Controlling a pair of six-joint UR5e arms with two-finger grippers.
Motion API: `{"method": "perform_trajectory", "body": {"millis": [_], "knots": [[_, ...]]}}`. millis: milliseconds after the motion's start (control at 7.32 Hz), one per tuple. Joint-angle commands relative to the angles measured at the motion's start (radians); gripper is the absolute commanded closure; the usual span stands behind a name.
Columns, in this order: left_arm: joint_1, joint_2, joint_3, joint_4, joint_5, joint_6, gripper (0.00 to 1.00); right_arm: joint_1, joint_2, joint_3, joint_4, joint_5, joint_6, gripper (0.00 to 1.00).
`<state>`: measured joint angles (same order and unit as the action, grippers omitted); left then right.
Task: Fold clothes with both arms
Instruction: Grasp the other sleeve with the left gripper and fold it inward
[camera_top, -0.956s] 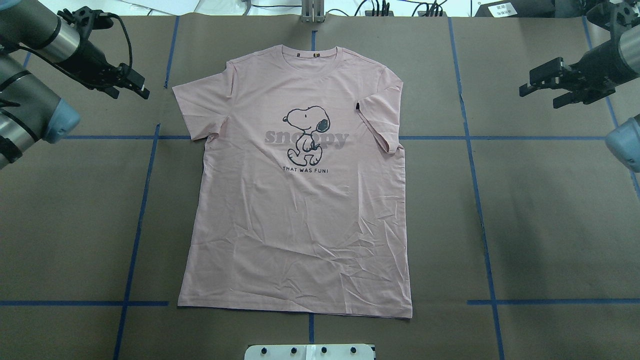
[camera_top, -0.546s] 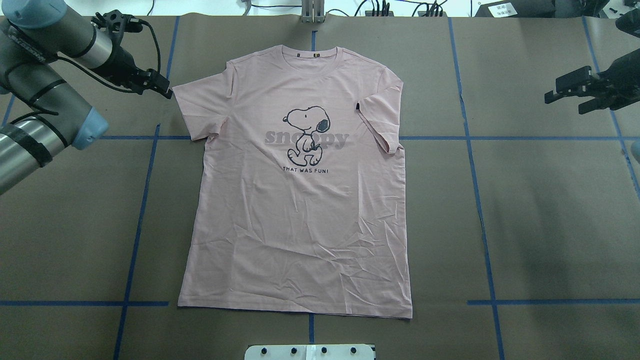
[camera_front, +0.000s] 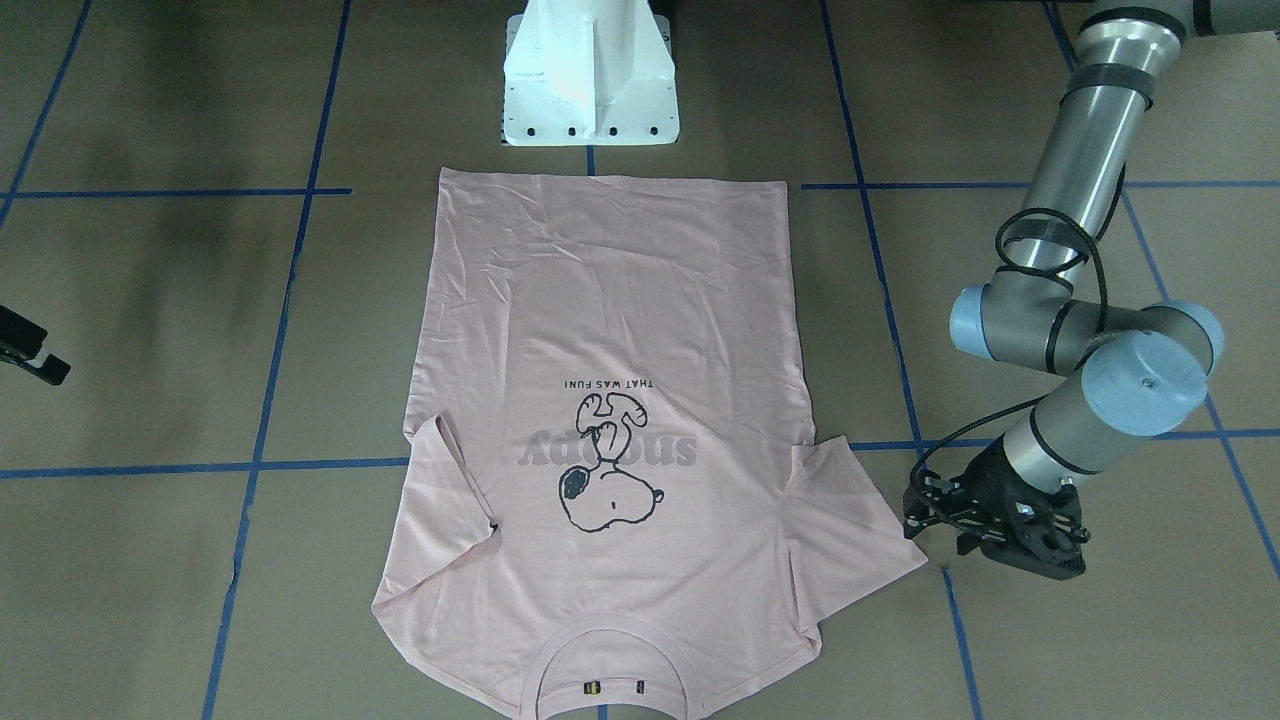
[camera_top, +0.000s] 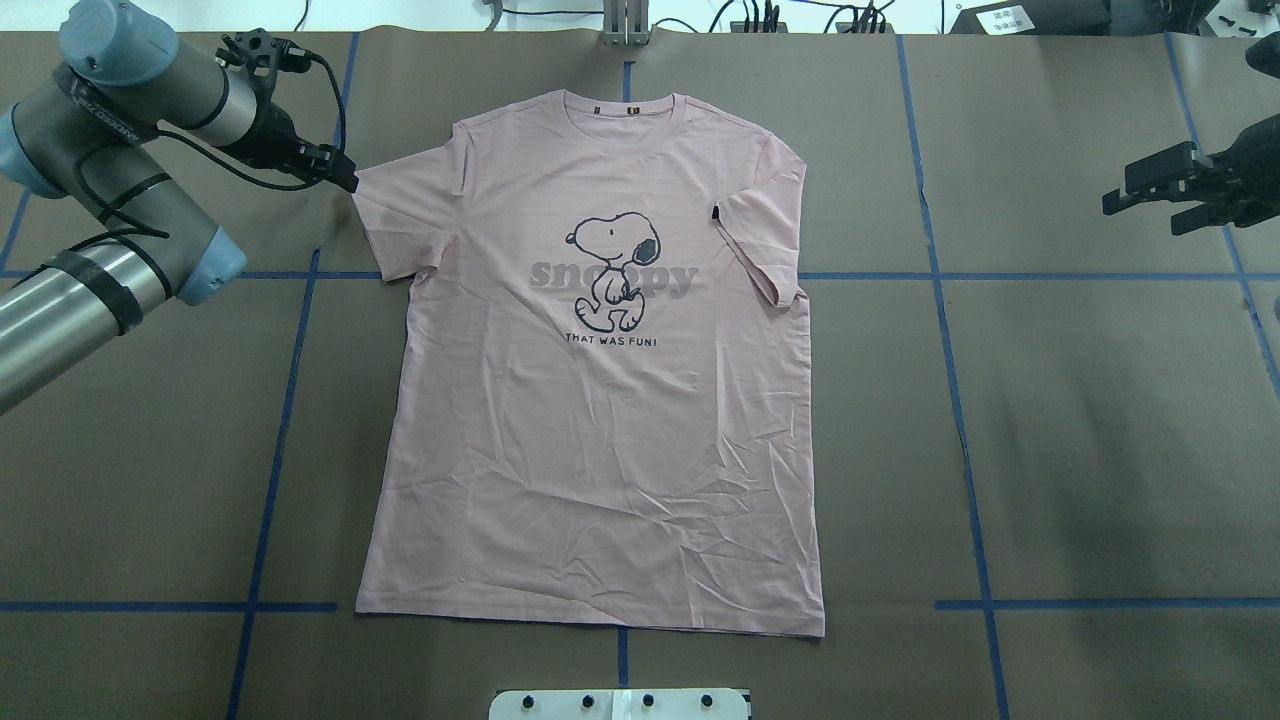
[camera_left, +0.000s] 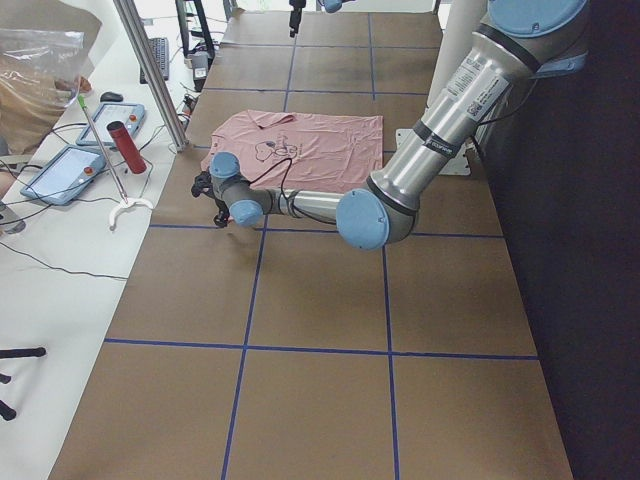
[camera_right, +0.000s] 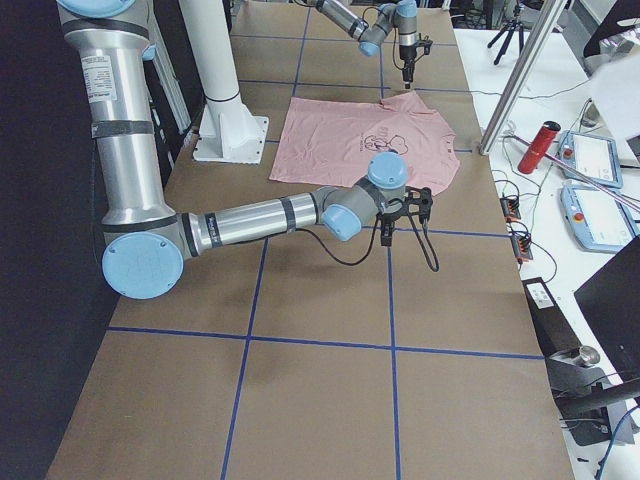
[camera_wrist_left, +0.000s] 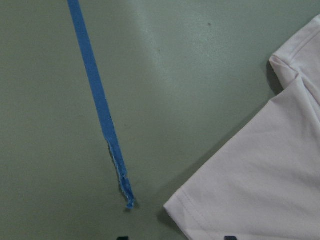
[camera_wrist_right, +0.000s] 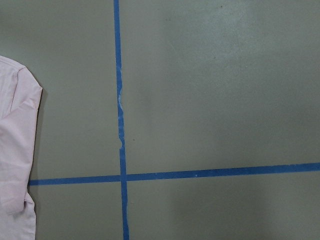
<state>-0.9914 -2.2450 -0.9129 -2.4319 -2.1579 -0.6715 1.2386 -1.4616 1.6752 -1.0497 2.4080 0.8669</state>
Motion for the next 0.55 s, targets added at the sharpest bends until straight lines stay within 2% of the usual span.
{"method": "perform_trajectory", "body": {"millis": [0, 410], "knots": [[0.002, -0.022, 0.061, -0.042, 0.013, 0.0, 0.36, -0.002, -0.006, 0.003, -0.001, -0.001, 0.0, 0.0], [0.008, -0.033, 0.066, -0.042, 0.013, 0.0, 0.41, -0.002, -0.005, 0.006, -0.001, 0.0, -0.006, 0.0]]}}
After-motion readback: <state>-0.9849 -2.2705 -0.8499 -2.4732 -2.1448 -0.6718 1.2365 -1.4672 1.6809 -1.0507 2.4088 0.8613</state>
